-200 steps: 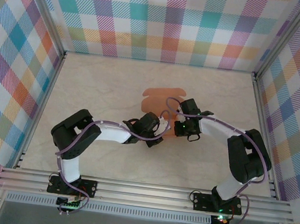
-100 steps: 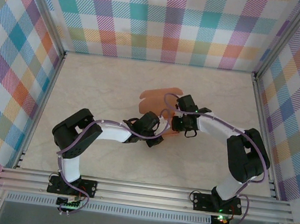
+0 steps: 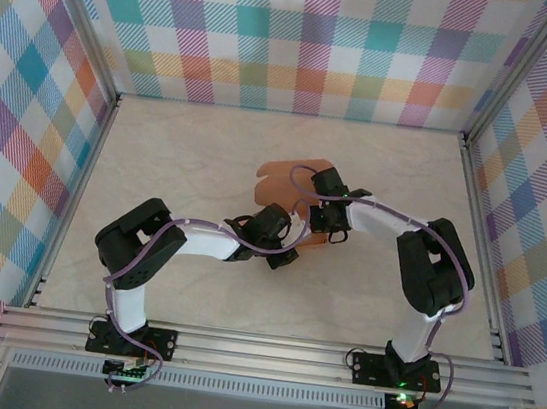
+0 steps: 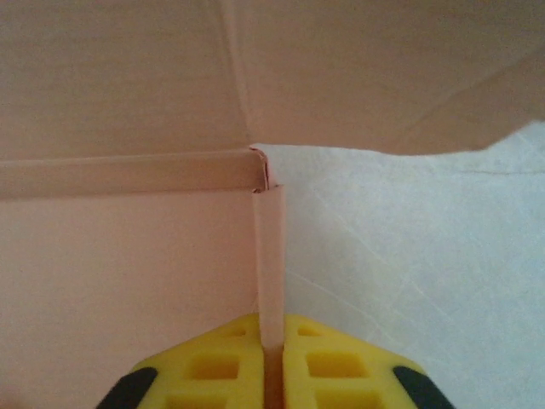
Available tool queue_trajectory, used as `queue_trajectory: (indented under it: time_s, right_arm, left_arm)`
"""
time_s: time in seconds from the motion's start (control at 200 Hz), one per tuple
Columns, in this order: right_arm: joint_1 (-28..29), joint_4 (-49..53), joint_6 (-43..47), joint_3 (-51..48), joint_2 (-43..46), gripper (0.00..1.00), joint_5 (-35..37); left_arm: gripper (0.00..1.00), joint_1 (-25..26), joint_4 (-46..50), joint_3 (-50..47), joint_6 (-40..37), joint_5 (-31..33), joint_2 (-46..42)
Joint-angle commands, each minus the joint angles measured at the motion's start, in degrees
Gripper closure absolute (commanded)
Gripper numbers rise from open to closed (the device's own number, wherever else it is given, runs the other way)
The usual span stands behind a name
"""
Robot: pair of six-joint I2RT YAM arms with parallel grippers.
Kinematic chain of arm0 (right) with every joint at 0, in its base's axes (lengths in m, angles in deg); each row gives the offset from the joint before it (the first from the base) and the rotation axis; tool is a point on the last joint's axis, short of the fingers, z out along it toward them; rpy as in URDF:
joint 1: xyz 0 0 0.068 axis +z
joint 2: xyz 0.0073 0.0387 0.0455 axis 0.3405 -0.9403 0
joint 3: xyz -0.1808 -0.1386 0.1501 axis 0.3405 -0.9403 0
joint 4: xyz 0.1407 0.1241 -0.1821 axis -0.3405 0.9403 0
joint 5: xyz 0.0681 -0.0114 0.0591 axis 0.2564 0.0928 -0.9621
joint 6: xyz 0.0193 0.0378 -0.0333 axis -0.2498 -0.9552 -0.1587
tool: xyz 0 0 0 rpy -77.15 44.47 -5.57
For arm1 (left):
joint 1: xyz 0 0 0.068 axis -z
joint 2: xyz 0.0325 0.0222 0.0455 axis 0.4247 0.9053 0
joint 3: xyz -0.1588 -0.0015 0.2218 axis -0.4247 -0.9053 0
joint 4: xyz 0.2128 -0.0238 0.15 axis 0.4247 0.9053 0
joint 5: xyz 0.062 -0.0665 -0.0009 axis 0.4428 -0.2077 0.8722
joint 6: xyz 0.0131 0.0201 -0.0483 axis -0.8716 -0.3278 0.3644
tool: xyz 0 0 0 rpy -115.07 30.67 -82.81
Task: Fold the paper box
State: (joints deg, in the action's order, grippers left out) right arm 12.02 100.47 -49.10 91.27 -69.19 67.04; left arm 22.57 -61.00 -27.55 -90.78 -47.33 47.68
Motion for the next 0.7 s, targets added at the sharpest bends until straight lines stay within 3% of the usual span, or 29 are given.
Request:
queue_trajectory:
  time_s: [0.0, 0.695]
  right_arm:
    - [0.3, 0.1, -0.7, 0.6, -0.1, 0.94, 0.5]
    - [2.8, 0.4, 2.6, -1.2, -0.1, 0.98, -2.5]
  left_arm:
    - [0.67, -1.0, -0.1, 0.2, -0.2, -1.6, -0.2]
    - [0.7, -5.8, -2.8, 2.2, 14.4, 0.4, 2.7]
